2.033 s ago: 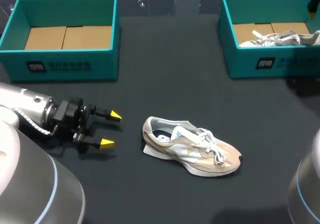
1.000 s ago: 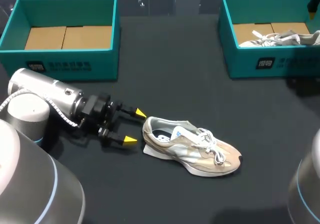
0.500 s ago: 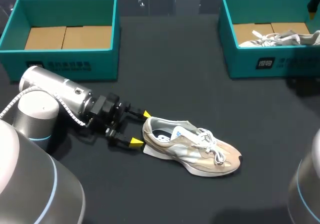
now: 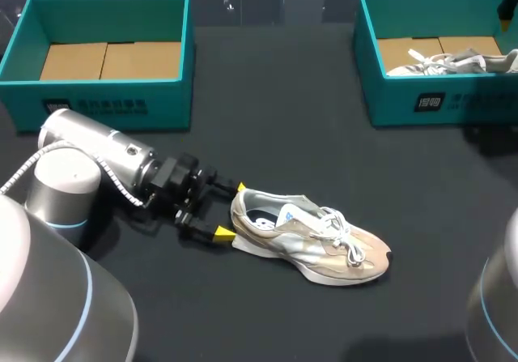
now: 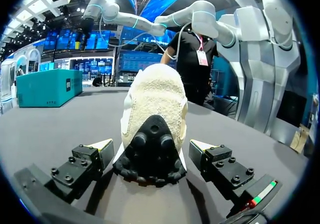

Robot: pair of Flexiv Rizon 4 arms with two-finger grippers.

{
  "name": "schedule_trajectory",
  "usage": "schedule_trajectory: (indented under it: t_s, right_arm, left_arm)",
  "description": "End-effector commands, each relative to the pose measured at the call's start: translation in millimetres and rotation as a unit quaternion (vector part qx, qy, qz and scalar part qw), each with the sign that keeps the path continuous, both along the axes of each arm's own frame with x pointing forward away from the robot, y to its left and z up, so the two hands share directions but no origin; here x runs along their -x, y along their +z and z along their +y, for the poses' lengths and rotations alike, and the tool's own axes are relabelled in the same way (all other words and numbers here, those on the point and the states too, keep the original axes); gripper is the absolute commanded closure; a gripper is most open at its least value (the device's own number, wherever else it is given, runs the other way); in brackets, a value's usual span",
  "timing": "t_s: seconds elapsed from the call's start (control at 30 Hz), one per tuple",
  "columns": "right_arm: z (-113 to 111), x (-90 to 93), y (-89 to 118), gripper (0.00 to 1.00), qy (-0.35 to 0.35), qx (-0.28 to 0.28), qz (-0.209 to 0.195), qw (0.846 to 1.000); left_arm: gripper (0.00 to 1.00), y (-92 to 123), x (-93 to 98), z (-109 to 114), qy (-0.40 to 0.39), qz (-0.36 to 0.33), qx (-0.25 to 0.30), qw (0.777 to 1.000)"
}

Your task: Take the shoe out of the shoebox, open the shoe tongue, remove and reinsert the insole, then place the shoe into the shoebox

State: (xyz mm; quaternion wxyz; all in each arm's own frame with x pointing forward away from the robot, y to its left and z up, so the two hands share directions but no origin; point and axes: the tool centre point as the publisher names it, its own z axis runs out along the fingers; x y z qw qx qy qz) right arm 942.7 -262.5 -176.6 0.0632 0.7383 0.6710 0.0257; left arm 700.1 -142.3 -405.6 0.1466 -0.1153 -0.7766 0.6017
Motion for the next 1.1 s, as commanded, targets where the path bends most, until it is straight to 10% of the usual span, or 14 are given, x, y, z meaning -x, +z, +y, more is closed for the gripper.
schedule_trajectory:
  t_s: [0.03, 1.03, 1.07, 1.1]
  right_arm:
    - [0, 1.1, 0, 0.0, -0.001, 0.001, -0.001, 1.0]
    - [0, 1.1, 0, 0.0, -0.001, 0.001, -0.001, 1.0]
    - [0, 1.1, 0, 0.0, -0.001, 0.001, -0.001, 1.0]
    - [0, 1.1, 0, 0.0, -0.001, 0.001, -0.001, 1.0]
  left_arm:
    - [0.0, -2, 0.8, -5, -0.003, 0.001, 0.002, 1.0]
    - [0.0, -8, 18.1, -37, -0.002, 0.0, 0.012, 1.0]
    - [0.11, -9, 17.6, -38, 0.001, 0.0, 0.012, 1.0]
    - [0.51, -9, 17.3, -39, 0.003, 0.0, 0.013, 1.0]
